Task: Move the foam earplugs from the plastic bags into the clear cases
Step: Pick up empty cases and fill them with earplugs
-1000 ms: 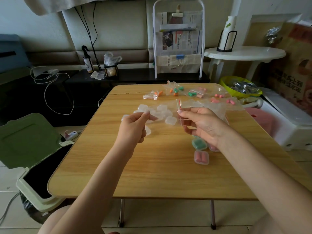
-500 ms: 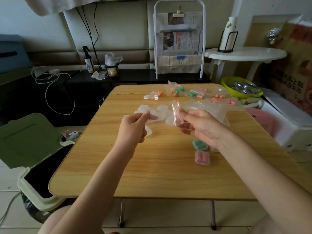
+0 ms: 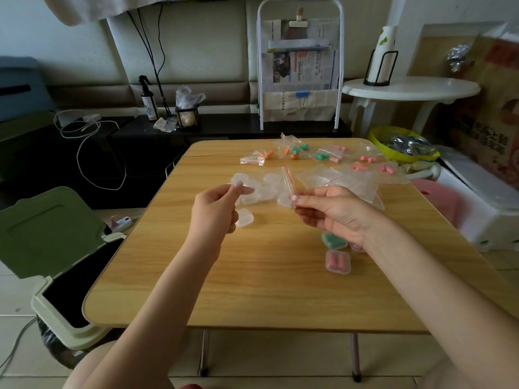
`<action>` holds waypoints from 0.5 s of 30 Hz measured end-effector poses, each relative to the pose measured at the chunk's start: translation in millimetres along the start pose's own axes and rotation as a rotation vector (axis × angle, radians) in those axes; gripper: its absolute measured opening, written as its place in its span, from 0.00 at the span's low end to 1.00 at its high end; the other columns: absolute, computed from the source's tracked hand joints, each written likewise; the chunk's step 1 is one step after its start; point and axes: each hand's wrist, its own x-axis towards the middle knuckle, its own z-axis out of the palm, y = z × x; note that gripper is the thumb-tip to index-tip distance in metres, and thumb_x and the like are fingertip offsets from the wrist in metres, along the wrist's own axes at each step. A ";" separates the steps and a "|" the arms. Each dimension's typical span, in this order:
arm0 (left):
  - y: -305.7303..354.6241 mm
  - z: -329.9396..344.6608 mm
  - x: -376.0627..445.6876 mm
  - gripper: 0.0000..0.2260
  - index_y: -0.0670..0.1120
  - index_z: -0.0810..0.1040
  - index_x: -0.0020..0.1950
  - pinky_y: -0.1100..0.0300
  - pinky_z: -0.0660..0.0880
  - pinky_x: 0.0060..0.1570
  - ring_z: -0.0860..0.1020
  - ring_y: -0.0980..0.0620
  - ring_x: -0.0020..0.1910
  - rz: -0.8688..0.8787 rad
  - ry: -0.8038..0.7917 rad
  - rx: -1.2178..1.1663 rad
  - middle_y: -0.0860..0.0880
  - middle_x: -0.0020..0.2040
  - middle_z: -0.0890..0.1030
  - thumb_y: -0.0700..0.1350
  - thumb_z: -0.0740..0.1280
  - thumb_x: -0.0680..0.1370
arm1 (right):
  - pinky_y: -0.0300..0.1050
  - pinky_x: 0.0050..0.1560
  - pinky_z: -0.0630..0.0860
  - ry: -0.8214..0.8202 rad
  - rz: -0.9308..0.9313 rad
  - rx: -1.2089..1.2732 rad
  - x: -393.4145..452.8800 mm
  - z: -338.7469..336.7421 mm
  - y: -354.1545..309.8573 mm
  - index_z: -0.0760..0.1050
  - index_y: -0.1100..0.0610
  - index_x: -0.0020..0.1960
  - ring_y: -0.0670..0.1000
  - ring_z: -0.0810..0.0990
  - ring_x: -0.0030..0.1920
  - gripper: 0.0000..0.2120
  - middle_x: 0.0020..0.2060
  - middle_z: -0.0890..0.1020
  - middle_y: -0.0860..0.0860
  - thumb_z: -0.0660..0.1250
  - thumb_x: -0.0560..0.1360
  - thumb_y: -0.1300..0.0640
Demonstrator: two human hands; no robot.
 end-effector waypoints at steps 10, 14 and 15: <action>-2.0 3.5 1.0 0.11 0.45 0.84 0.47 0.66 0.61 0.24 0.61 0.56 0.24 -0.003 -0.002 0.005 0.56 0.23 0.62 0.47 0.64 0.80 | 0.37 0.39 0.77 0.034 -0.068 -0.188 2.7 1.0 3.7 0.78 0.63 0.46 0.45 0.77 0.34 0.03 0.32 0.79 0.51 0.68 0.74 0.68; -3.1 4.4 1.5 0.10 0.46 0.84 0.46 0.66 0.61 0.24 0.62 0.57 0.23 0.006 -0.024 0.031 0.55 0.23 0.62 0.48 0.65 0.79 | 0.37 0.39 0.76 0.077 -0.091 -0.196 6.0 -0.8 5.3 0.78 0.63 0.46 0.46 0.76 0.34 0.02 0.33 0.78 0.52 0.67 0.74 0.67; -2.9 4.7 1.4 0.09 0.46 0.84 0.46 0.66 0.61 0.24 0.62 0.57 0.23 0.012 -0.041 0.050 0.55 0.23 0.62 0.49 0.66 0.78 | 0.38 0.39 0.75 0.105 -0.102 -0.188 6.9 -1.8 5.5 0.78 0.63 0.45 0.46 0.75 0.34 0.02 0.33 0.78 0.52 0.67 0.75 0.67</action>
